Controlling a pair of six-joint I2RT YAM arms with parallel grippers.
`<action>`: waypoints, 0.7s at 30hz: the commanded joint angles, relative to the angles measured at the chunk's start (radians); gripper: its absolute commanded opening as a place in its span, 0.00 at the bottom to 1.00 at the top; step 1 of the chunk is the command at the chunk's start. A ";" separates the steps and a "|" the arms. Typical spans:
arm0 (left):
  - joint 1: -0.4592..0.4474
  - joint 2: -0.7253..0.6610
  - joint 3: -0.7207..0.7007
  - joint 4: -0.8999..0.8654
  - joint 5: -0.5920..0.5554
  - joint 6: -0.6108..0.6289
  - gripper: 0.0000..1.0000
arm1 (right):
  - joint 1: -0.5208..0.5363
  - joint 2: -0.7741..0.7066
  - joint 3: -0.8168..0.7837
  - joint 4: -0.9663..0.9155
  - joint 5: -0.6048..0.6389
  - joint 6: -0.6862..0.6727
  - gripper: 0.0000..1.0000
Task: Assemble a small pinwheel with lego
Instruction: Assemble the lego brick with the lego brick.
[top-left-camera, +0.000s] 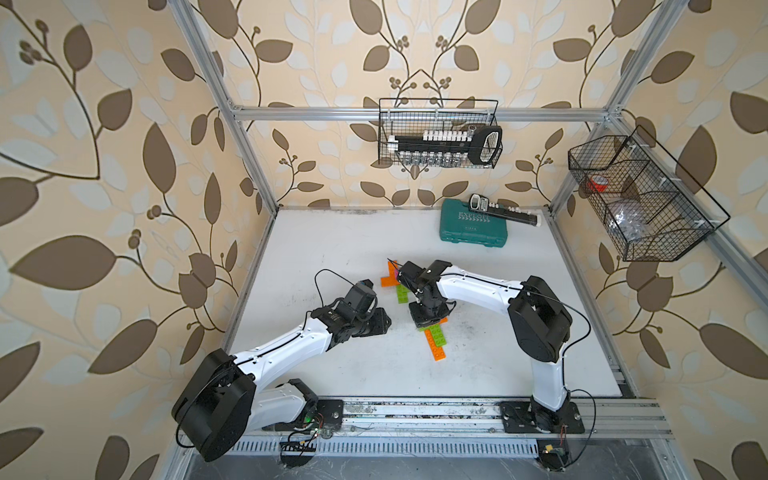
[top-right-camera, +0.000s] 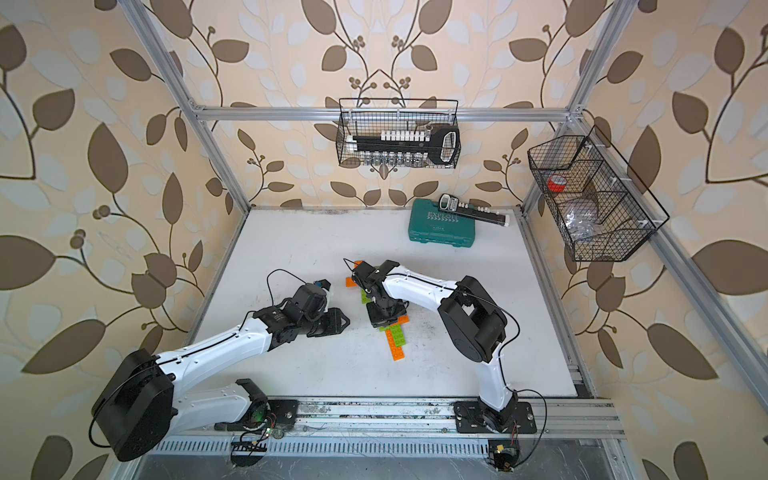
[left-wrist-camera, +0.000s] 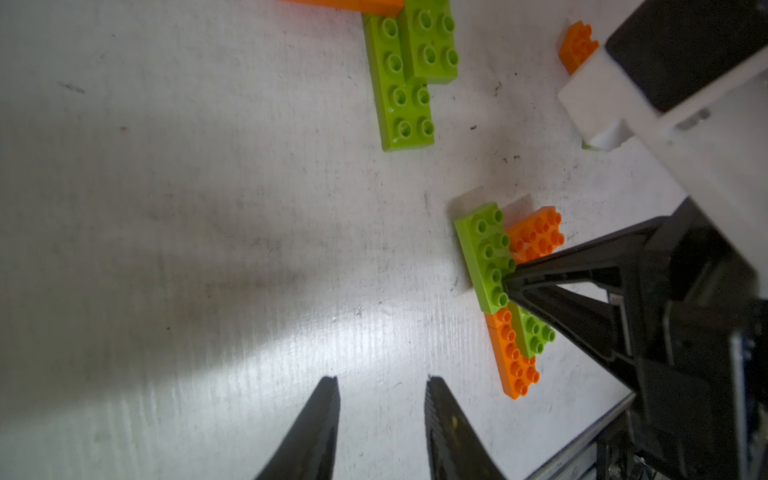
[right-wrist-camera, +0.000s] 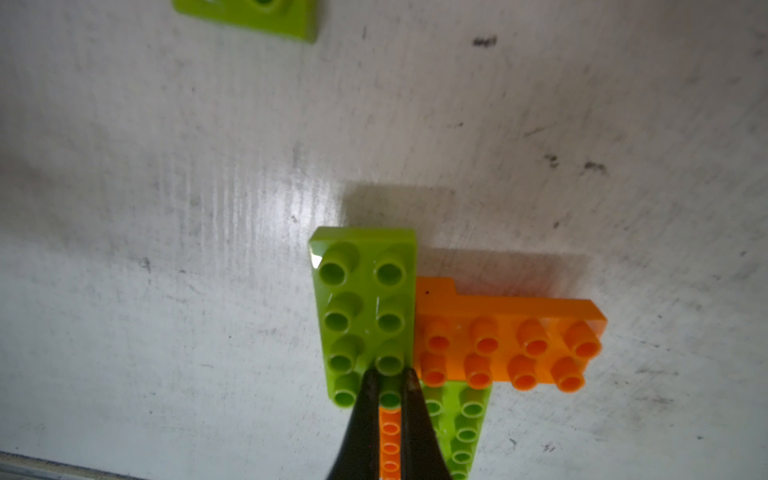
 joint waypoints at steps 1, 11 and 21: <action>0.008 0.011 0.006 0.004 0.009 0.016 0.38 | -0.004 0.062 0.005 -0.004 0.012 -0.012 0.06; 0.009 0.017 0.012 0.001 0.009 0.016 0.37 | -0.004 0.092 0.023 -0.022 0.039 -0.026 0.05; 0.007 0.029 0.034 -0.015 0.006 0.028 0.38 | 0.002 0.115 0.016 -0.045 0.059 -0.025 0.05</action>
